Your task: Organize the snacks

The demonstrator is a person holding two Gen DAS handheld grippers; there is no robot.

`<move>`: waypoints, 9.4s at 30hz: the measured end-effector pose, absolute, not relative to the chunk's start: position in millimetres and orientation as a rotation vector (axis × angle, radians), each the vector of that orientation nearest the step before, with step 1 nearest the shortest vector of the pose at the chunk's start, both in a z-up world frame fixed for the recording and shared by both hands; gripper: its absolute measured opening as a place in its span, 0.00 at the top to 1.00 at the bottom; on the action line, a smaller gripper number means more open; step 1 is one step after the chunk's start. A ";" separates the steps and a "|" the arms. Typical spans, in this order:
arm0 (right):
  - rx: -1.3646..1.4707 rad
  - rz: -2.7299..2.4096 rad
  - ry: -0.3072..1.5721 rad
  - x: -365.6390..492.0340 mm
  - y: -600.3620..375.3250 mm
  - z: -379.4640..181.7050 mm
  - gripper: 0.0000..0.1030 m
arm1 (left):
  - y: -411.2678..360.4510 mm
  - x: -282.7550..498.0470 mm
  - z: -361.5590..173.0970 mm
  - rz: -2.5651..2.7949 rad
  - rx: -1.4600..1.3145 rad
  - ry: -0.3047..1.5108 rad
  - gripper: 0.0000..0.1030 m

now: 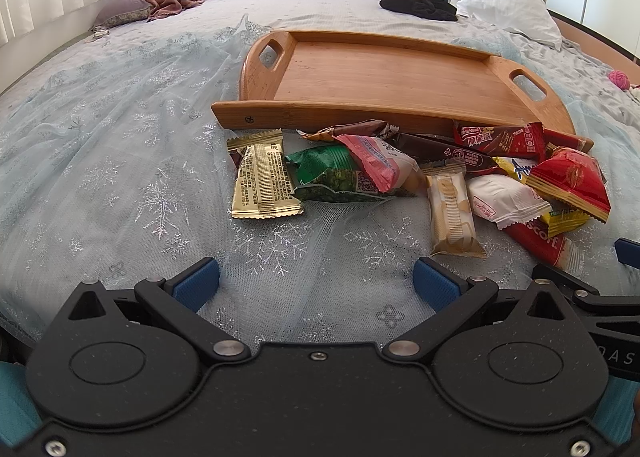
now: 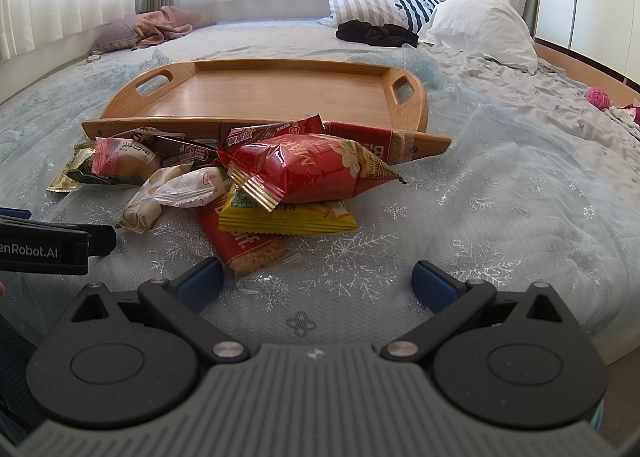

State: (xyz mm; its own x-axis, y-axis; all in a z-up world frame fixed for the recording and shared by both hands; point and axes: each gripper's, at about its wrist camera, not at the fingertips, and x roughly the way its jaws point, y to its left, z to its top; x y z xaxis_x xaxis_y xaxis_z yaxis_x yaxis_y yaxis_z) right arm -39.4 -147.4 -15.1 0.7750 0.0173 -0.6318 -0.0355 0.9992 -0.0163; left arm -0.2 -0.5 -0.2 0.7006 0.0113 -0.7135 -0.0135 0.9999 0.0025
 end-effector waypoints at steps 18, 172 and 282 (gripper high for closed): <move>-0.029 0.028 0.679 -41.7 -147.6 -14.6 0.00 | -0.7 -0.1 -0.1 0.014 -0.002 0.794 0.00; 0.119 0.211 0.407 23.6 -188.3 13.1 0.00 | -7.4 66.5 37.3 -0.183 -0.017 0.614 0.07; 0.064 -0.040 0.486 -23.4 -164.2 -19.3 0.36 | -23.9 3.4 12.1 -0.182 0.130 0.524 0.58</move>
